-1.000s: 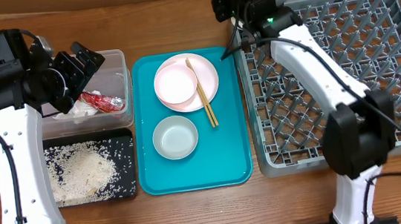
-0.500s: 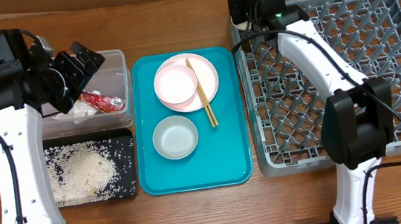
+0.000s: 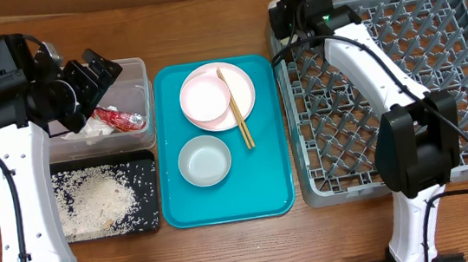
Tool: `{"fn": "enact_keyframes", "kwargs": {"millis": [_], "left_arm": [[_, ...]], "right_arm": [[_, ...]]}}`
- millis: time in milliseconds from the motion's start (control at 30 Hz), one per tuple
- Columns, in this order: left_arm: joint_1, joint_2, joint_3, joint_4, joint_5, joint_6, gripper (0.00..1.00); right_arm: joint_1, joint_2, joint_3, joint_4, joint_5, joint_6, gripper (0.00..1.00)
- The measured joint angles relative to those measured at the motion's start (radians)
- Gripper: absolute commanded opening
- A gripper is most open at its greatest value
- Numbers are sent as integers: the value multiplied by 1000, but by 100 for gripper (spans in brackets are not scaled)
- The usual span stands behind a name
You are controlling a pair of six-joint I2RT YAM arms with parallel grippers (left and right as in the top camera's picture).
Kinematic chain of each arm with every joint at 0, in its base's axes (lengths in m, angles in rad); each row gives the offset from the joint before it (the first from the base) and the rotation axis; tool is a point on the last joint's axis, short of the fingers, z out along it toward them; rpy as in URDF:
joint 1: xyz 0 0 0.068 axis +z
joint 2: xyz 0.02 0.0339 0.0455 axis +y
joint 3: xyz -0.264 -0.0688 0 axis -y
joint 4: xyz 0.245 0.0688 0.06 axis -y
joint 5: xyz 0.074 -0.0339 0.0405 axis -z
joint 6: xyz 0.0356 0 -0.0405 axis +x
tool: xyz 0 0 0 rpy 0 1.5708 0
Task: Sort waste into correct bins and load items into the dishwasher
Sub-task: 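Move the right gripper back to the chopsticks on the teal tray, then grasp a wooden chopstick with the right gripper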
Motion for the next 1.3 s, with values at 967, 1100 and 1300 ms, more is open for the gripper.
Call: {"fn": "enact_keyframes", "kwargs": {"millis": [967, 1100, 1300], "left_arm": [[0, 0, 0, 0, 3, 0, 100], [0, 0, 0, 0, 3, 0, 100], [0, 0, 0, 0, 3, 0, 100]], "right_arm": [[1, -222, 1, -550, -63, 0, 6], [3, -220, -9, -634, -233, 0, 9], [34, -220, -24, -682, -399, 5, 10]]}}
